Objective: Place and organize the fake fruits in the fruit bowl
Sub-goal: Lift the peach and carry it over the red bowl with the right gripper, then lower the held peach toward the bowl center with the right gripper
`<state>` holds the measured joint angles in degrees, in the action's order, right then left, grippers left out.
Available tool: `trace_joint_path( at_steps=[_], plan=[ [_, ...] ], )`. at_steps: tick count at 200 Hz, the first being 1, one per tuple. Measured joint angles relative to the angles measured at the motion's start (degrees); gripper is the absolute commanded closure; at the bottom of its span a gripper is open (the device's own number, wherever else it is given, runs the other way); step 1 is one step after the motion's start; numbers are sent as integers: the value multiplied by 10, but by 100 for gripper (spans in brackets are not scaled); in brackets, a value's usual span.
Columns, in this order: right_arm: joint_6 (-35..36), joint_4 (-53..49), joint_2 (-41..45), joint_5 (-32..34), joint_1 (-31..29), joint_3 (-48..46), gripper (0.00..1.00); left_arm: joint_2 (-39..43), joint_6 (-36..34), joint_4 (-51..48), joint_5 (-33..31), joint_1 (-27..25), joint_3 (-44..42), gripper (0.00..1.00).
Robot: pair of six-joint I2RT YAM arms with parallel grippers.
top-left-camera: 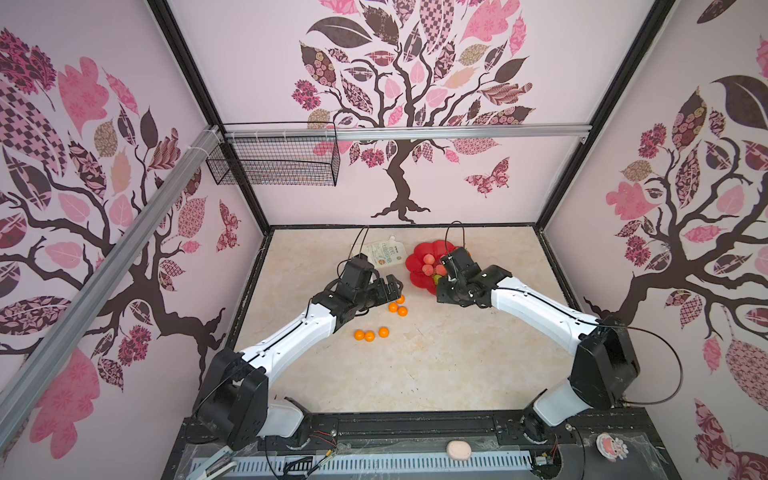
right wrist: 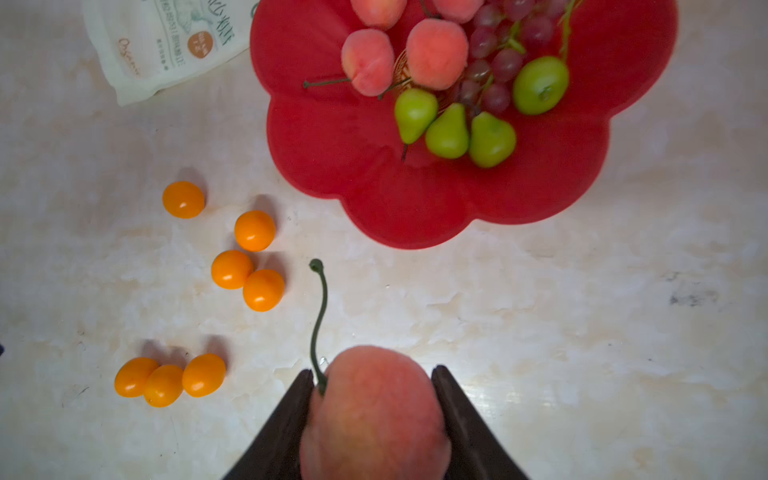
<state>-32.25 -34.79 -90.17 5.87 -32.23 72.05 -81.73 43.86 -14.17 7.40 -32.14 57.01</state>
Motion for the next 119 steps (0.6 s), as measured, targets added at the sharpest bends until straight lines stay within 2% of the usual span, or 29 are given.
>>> trace_joint_path(
  at_steps=[55,119],
  plan=[
    [42,18,-109,-15,57,121,54,-108,-27,17,8,-1,90,2],
    [69,17,-247,-22,111,256,54,-167,-101,50,33,7,169,1]
  ],
)
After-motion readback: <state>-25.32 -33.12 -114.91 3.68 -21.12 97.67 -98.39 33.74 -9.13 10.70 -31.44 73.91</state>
